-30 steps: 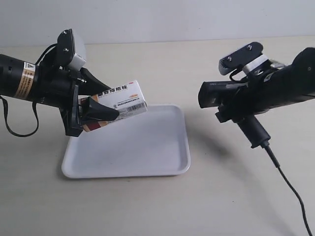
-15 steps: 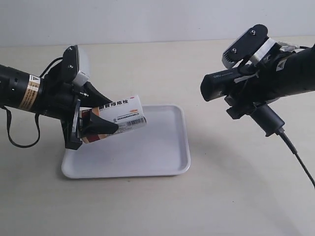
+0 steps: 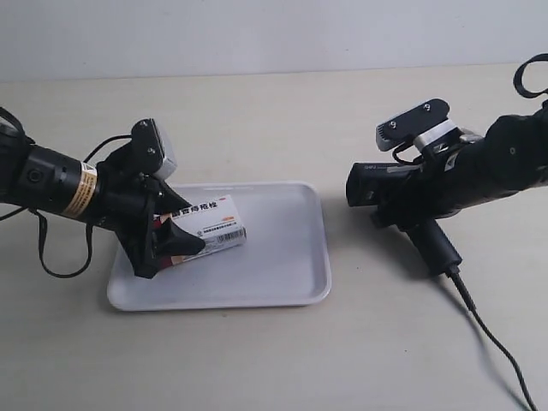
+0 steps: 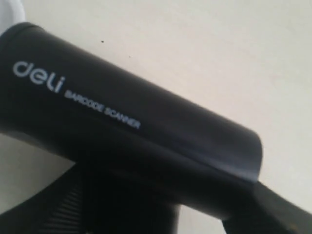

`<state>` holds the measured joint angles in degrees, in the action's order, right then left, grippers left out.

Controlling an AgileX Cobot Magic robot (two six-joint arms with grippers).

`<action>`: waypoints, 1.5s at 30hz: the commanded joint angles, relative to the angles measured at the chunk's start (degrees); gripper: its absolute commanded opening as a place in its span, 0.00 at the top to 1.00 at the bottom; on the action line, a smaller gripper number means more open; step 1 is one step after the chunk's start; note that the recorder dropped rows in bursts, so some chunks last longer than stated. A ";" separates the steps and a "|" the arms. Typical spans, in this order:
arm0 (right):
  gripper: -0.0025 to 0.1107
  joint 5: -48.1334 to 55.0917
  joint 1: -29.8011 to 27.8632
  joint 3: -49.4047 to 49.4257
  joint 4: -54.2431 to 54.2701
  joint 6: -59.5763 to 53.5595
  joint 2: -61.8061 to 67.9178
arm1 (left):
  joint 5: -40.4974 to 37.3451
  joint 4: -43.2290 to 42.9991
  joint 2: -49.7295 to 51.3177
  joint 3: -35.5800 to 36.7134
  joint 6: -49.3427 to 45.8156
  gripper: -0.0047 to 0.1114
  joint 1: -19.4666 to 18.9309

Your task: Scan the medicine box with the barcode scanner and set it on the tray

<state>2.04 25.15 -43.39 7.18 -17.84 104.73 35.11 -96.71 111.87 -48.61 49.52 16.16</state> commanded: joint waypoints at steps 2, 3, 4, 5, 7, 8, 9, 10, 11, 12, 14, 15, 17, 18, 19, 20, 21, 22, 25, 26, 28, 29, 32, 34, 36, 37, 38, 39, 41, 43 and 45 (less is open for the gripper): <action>0.97 -2.81 -0.27 -0.47 1.73 1.52 1.35 | -1.82 1.44 2.16 -1.02 0.08 0.87 0.56; 0.95 -3.04 -0.27 -0.47 3.27 1.52 1.49 | -1.82 1.44 2.17 -1.02 -0.05 0.81 0.56; 0.92 -3.45 -0.27 -0.47 4.93 1.52 1.58 | -1.82 1.44 2.17 -1.02 -0.05 0.74 0.56; 0.88 -3.56 -0.27 -0.47 6.12 1.52 1.87 | -1.82 1.33 2.17 -1.02 0.09 0.67 0.56; 0.79 -3.68 -0.17 -0.47 6.24 1.52 2.38 | -0.44 1.33 2.17 -1.02 0.61 0.47 0.56; 0.74 -3.68 -0.17 -0.47 6.24 1.52 2.68 | -0.32 1.47 2.17 -0.91 0.61 0.38 0.56; 0.67 -3.37 -0.17 -0.47 6.24 1.52 3.15 | -0.32 1.29 2.17 -0.90 0.61 0.27 0.56; 0.60 -3.15 -0.17 -0.47 6.24 1.52 3.56 | -0.32 1.25 2.17 -0.90 0.61 0.16 0.56; 0.53 -3.15 -0.17 -0.47 6.24 1.52 4.08 | -0.32 1.10 2.17 -0.90 0.61 0.07 0.56; 0.46 -3.15 -0.17 -0.47 6.24 1.52 4.30 | -0.32 1.22 2.17 -0.90 0.82 0.06 0.56; 0.34 -2.99 -0.17 -0.47 6.24 1.52 4.43 | -0.32 1.22 1.80 -0.90 0.82 0.06 0.45; 0.29 -2.54 -0.17 -0.47 6.24 1.52 3.95 | -0.52 1.51 1.21 -0.90 0.82 0.06 0.35; 0.23 -0.58 -0.17 -0.47 6.12 1.52 2.39 | -0.61 1.62 -0.64 -0.90 2.31 0.06 0.24; 0.22 0.66 -0.17 -0.59 6.02 1.52 0.89 | -0.61 1.62 -2.14 -0.90 3.64 0.06 0.24; 0.22 1.84 -0.17 -0.59 6.02 1.41 -1.05 | -0.50 1.62 -3.93 -0.90 5.46 0.06 0.24; 0.22 2.98 -0.17 -0.59 6.02 1.41 -2.87 | -0.50 1.62 -5.49 -0.90 7.51 0.06 0.24; 0.22 4.28 -0.17 -0.59 6.02 1.41 -5.47 | -0.50 1.62 -7.41 -0.90 10.36 0.06 0.24; 0.22 5.54 -0.17 -0.59 6.02 1.41 -8.37 | -0.50 1.24 -9.48 -0.90 13.25 0.06 0.24; 0.24 10.38 -0.17 -0.59 6.02 1.41 -18.63 | -0.24 -3.24 -15.57 -0.90 23.28 0.06 0.24; 0.24 12.54 -0.17 -0.59 6.02 1.41 -21.65 | 0.09 -3.24 -16.73 -0.74 26.15 0.07 0.24; 0.29 16.60 -0.17 -0.59 5.87 1.41 -29.44 | 1.50 -3.24 -20.43 -0.01 28.91 0.15 -0.06; 0.35 17.91 -0.17 -0.39 5.87 1.41 -33.39 | 3.13 -3.24 -22.15 0.66 28.95 0.22 -0.21; 0.58 17.74 -0.17 1.70 5.87 2.15 -44.27 | 4.83 -3.24 -27.27 2.38 32.13 0.55 -0.21; 0.76 13.91 -0.17 4.71 6.76 2.89 -51.76 | 5.03 -3.24 -30.76 4.30 33.41 0.87 -0.21; 0.92 7.74 -0.17 9.02 8.23 2.88 -58.04 | 3.63 -3.24 -34.25 7.04 33.21 0.94 -0.21; 0.98 4.64 -0.17 11.75 9.46 2.88 -61.22 | 2.67 -3.24 -36.38 8.94 33.21 0.94 -0.21; 0.98 1.88 -0.17 14.49 11.03 2.88 -64.02 | 1.93 -2.94 -38.72 11.10 33.21 0.94 -0.21; 0.98 -0.07 -0.17 17.18 11.54 2.88 -66.09 | 1.04 -1.73 -40.77 13.40 32.95 0.94 -0.21; 0.98 -4.22 -0.17 22.09 12.27 2.88 -70.29 | -2.06 2.54 -46.43 18.06 31.32 0.94 -0.21; 0.98 -6.86 -0.17 26.26 13.10 3.71 -73.18 | -6.85 8.37 -52.85 22.63 29.20 0.94 -0.21; 0.98 -6.50 -0.17 28.74 14.69 4.57 -74.95 | -12.11 12.66 -59.07 26.11 28.15 0.94 -0.21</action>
<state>-2.40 25.15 -18.48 19.81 -14.37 32.52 30.42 -91.09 60.90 -27.48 79.41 16.05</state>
